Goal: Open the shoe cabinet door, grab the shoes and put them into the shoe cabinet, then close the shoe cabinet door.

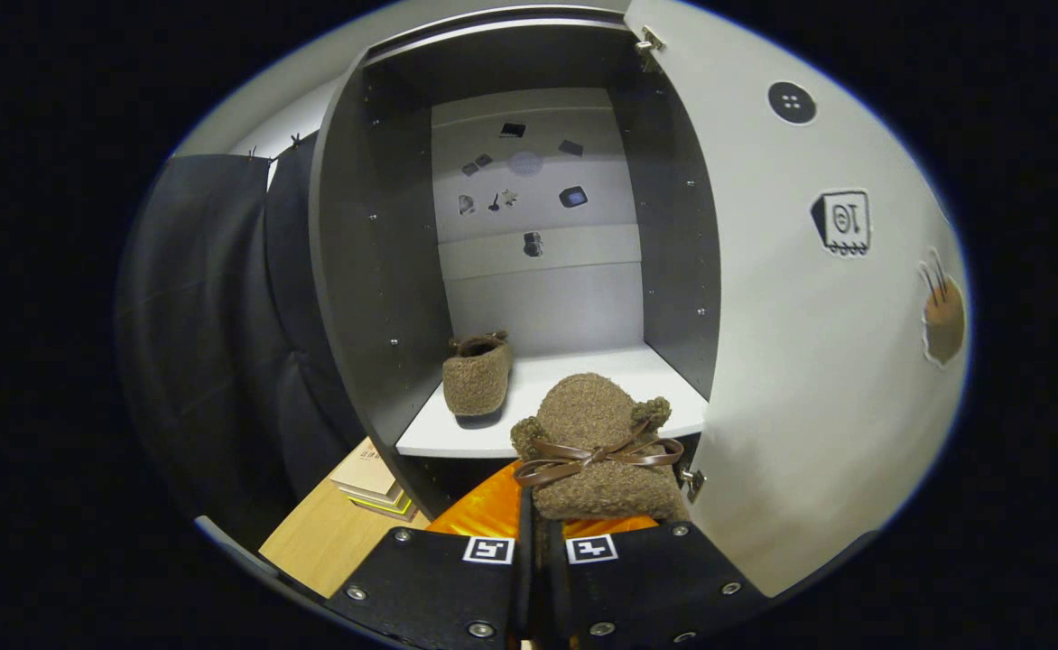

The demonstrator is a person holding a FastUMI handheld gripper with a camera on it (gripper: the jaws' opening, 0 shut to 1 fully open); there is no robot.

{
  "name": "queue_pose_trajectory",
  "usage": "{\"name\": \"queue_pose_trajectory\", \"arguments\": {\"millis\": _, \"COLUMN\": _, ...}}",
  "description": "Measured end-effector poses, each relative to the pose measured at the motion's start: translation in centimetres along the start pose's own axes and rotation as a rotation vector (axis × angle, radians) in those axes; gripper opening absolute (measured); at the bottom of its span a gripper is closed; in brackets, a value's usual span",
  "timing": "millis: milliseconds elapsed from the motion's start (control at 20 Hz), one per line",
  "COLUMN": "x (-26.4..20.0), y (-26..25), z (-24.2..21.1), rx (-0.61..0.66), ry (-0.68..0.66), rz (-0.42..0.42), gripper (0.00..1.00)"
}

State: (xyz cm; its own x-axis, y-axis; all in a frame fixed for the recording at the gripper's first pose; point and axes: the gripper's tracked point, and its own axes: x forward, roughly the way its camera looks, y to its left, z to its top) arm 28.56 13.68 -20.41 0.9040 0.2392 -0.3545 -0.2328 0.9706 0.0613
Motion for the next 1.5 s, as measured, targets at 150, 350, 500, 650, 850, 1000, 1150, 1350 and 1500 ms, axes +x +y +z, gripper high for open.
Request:
{"name": "queue_pose_trajectory", "arguments": {"millis": 150, "x": 2.8, "y": 0.0, "z": 2.1, "rx": -0.024, "ry": -0.006, "rz": -0.016, "gripper": 0.07}}
{"name": "queue_pose_trajectory", "arguments": {"millis": 350, "x": 6.6, "y": 0.6, "z": 4.7, "rx": -0.024, "ry": -0.016, "rz": -0.022, "gripper": 0.07}}
{"name": "queue_pose_trajectory", "arguments": {"millis": 500, "x": 10.1, "y": 0.0, "z": 6.0, "rx": -0.031, "ry": -0.023, "rz": -0.046, "gripper": 0.07}}
{"name": "queue_pose_trajectory", "arguments": {"millis": 650, "x": 13.7, "y": -0.7, "z": 6.0, "rx": -0.014, "ry": -0.004, "rz": -0.052, "gripper": 0.07}}
{"name": "queue_pose_trajectory", "arguments": {"millis": 850, "x": 17.7, "y": -2.1, "z": 5.9, "rx": -0.030, "ry": 0.027, "rz": -0.089, "gripper": 0.07}}
{"name": "queue_pose_trajectory", "arguments": {"millis": 1000, "x": 20.0, "y": -2.5, "z": 5.7, "rx": -0.047, "ry": 0.042, "rz": -0.097, "gripper": 0.07}}
{"name": "queue_pose_trajectory", "arguments": {"millis": 1150, "x": 21.9, "y": -2.8, "z": 5.3, "rx": -0.055, "ry": 0.063, "rz": -0.099, "gripper": 0.07}}
{"name": "queue_pose_trajectory", "arguments": {"millis": 1350, "x": 24.2, "y": -3.0, "z": 4.5, "rx": -0.019, "ry": 0.101, "rz": -0.096, "gripper": 0.07}}
{"name": "queue_pose_trajectory", "arguments": {"millis": 1500, "x": 25.1, "y": -2.8, "z": 4.0, "rx": -0.030, "ry": 0.123, "rz": -0.090, "gripper": 0.08}}
